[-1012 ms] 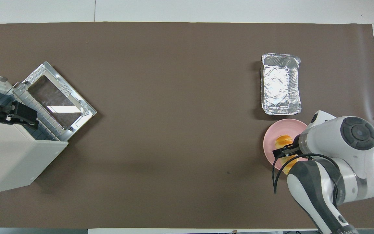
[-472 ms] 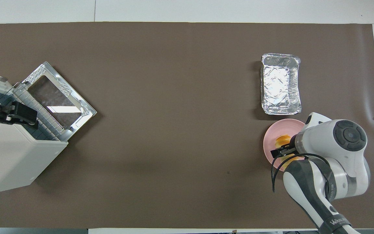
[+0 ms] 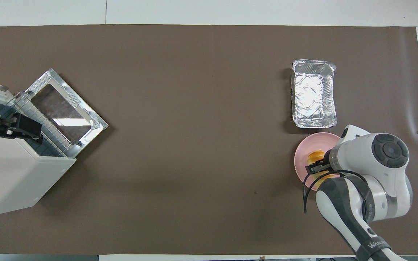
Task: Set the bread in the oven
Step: 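Lower the right gripper and grasp the bread roll, then lift the bread roll and carry it into the foil tray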
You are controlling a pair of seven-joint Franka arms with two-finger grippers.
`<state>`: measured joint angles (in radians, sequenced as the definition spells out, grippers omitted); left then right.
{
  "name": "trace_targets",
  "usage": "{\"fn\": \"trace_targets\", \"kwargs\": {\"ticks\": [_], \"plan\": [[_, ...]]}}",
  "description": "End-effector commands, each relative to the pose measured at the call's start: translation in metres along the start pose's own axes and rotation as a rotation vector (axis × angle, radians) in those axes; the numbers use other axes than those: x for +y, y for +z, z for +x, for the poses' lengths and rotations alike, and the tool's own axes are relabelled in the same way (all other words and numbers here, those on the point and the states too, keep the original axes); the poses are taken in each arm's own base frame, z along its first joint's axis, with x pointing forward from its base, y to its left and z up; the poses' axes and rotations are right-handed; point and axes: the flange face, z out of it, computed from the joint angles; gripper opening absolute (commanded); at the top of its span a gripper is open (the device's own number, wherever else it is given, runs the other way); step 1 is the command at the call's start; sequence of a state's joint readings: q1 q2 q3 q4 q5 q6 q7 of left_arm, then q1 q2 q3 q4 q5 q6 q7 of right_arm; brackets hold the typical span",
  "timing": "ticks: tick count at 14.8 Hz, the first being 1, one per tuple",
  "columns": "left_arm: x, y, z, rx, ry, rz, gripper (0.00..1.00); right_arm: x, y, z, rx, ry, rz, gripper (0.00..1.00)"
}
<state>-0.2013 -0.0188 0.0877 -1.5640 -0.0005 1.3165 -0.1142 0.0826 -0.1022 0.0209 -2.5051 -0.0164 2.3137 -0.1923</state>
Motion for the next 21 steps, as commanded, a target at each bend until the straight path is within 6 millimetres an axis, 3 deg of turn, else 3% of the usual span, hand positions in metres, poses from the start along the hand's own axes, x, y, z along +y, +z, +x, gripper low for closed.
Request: {"fn": "trace_targets", "kwargs": {"ticks": [1,8,10,15,18,21], "plan": [[-0.003,-0.002,-0.008,-0.005,-0.002,-0.015,1.00,0.006,0.002,0.000,0.006,-0.010,-0.008,0.00],[-0.003,-0.002,-0.008,-0.005,-0.002,-0.015,1.00,0.009,-0.001,0.003,0.000,-0.011,-0.006,0.00],[-0.003,-0.002,-0.008,-0.005,-0.002,-0.015,1.00,0.015,-0.012,0.008,-0.024,-0.005,-0.001,0.00],[-0.003,-0.002,-0.008,-0.005,-0.002,-0.015,1.00,0.028,-0.085,0.049,-0.103,0.014,0.018,0.00],[-0.003,-0.002,-0.008,-0.005,-0.002,-0.015,1.00,0.040,-0.123,0.082,-0.078,0.072,0.017,0.00],[-0.003,-0.002,-0.008,-0.005,-0.002,-0.015,1.00,0.049,-0.148,0.119,-0.007,0.102,0.007,0.00]]}}
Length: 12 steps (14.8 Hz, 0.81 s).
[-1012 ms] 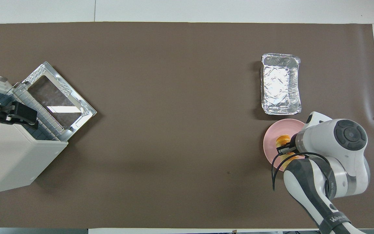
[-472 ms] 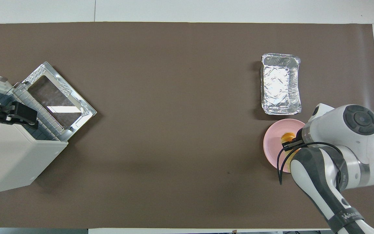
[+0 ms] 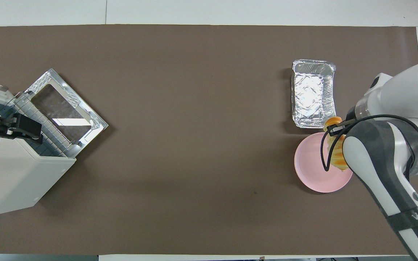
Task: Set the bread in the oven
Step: 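Lift the bread roll and carry it into the foil tray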
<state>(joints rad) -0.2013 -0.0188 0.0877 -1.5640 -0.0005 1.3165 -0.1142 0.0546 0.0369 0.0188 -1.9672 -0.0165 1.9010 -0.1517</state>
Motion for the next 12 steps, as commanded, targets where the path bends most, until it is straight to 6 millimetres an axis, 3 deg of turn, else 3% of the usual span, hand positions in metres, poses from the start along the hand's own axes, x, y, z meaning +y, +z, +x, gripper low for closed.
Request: {"fn": "trace_targets", "kwargs": {"ticks": [1,4,9,12], "plan": [[-0.003,-0.002,-0.008,-0.005,-0.002,-0.015,1.00,0.012,-0.009,0.045,0.019,0.027,0.002,0.00],[-0.003,-0.002,-0.008,-0.005,-0.002,-0.015,1.00,0.018,-0.006,0.079,0.042,0.043,-0.003,0.00],[-0.003,-0.002,-0.008,-0.005,-0.002,-0.015,1.00,0.032,0.017,0.143,0.046,0.063,-0.002,0.00],[-0.003,-0.002,-0.008,-0.005,-0.002,-0.015,1.00,0.034,0.039,0.158,0.050,0.105,0.003,0.00]]}}
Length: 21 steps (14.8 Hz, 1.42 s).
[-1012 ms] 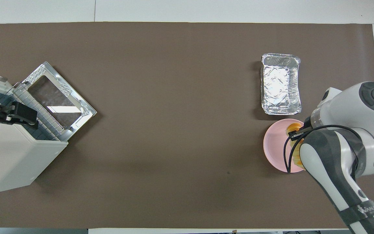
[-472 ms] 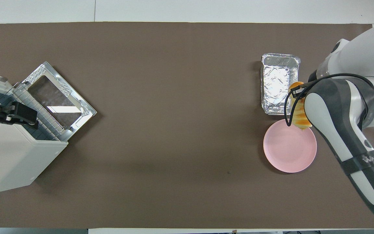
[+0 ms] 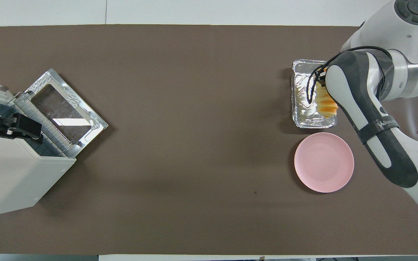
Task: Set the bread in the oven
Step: 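Lift the bread roll and carry it into the foil tray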
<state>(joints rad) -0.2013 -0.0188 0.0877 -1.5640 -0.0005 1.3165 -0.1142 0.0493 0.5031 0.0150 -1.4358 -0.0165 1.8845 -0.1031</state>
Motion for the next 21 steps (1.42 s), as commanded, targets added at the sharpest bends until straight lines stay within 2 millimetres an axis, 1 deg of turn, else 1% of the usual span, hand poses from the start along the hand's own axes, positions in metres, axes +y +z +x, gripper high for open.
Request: {"fn": "trace_targets", "kwargs": {"ticks": [1,3,5,6,8,10,13,14,15,16,17,19,21], "plan": [[-0.003,-0.002,-0.008,-0.005,-0.002,-0.015,1.00,-0.003,0.015,0.019,-0.001,0.076,0.001,0.00],[-0.003,-0.002,-0.008,-0.005,-0.002,-0.015,1.00,-0.020,0.020,0.025,0.038,0.126,-0.001,0.00],[-0.003,-0.002,-0.008,-0.005,-0.002,-0.015,1.00,-0.020,0.035,0.024,0.058,0.135,-0.004,0.00],[-0.003,-0.002,-0.008,-0.005,-0.002,-0.015,1.00,-0.017,0.041,0.024,0.070,0.139,-0.004,0.00],[-0.003,-0.002,-0.008,-0.005,-0.002,-0.015,1.00,-0.017,0.051,0.018,0.071,0.140,-0.004,0.00],[-0.003,-0.002,-0.008,-0.005,-0.002,-0.015,1.00,-0.016,0.055,0.016,0.075,0.139,-0.005,0.00],[-0.003,-0.002,-0.008,-0.005,-0.002,-0.015,1.00,-0.016,0.053,0.016,0.075,0.142,-0.005,0.00],[-0.003,-0.002,-0.008,-0.005,-0.002,-0.015,1.00,-0.016,0.054,0.015,0.070,0.140,-0.005,0.12],[-0.003,-0.002,-0.008,-0.005,-0.002,-0.015,1.00,-0.016,0.054,0.014,0.064,0.140,-0.005,0.85],[-0.003,-0.002,-0.008,-0.005,-0.002,-0.015,1.00,-0.016,0.053,0.014,0.059,0.140,-0.005,1.00],[-0.003,-0.002,-0.008,-0.005,-0.002,-0.015,1.00,-0.016,0.049,0.012,0.058,0.140,-0.005,1.00],[-0.003,-0.002,-0.008,-0.005,-0.002,-0.015,1.00,-0.016,0.048,0.010,0.033,0.143,-0.006,1.00],[-0.003,-0.002,-0.008,-0.005,-0.002,-0.015,1.00,-0.012,0.040,0.006,0.018,0.148,-0.007,1.00]]}}
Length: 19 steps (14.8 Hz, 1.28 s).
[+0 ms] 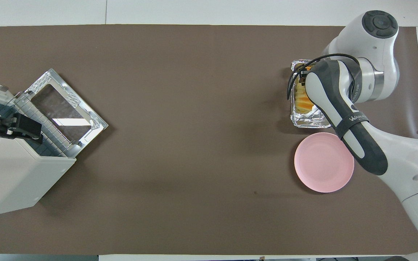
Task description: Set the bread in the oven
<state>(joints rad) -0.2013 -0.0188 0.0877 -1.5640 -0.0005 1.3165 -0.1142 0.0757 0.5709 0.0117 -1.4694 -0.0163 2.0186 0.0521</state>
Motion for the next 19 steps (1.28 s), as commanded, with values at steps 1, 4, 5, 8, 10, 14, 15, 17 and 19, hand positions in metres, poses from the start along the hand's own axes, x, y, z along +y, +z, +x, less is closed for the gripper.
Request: {"fn": "trace_targets", "kwargs": {"ticks": [1,4,5,8,10,14,15,17,19], "plan": [[-0.003,-0.002,-0.008,-0.005,-0.002,-0.015,1.00,0.007,-0.013,-0.010,-0.024,0.016,-0.007,1.00],[-0.003,-0.002,-0.008,-0.005,-0.002,-0.015,1.00,0.031,-0.022,-0.015,-0.043,0.010,-0.020,1.00],[-0.003,-0.002,-0.008,-0.005,-0.002,-0.015,1.00,0.046,-0.021,-0.016,-0.045,-0.009,-0.026,1.00],[-0.003,-0.002,-0.008,-0.005,-0.002,-0.015,1.00,0.087,-0.010,-0.026,-0.063,-0.066,-0.021,1.00],[-0.003,-0.002,-0.008,-0.005,-0.002,-0.015,1.00,0.095,-0.002,-0.034,-0.073,-0.062,-0.019,1.00],[-0.003,-0.002,-0.008,-0.005,-0.002,-0.015,1.00,0.100,0.015,-0.043,-0.007,-0.050,-0.023,1.00],[-0.003,-0.002,-0.008,-0.005,-0.002,-0.015,1.00,0.099,0.015,-0.043,-0.001,-0.049,-0.023,1.00],[-0.003,-0.002,-0.008,-0.005,-0.002,-0.015,1.00,0.098,0.015,-0.043,0.001,-0.048,-0.023,0.99],[-0.003,-0.002,-0.008,-0.005,-0.002,-0.015,1.00,0.098,0.021,-0.049,-0.009,-0.037,-0.017,0.98]]}}
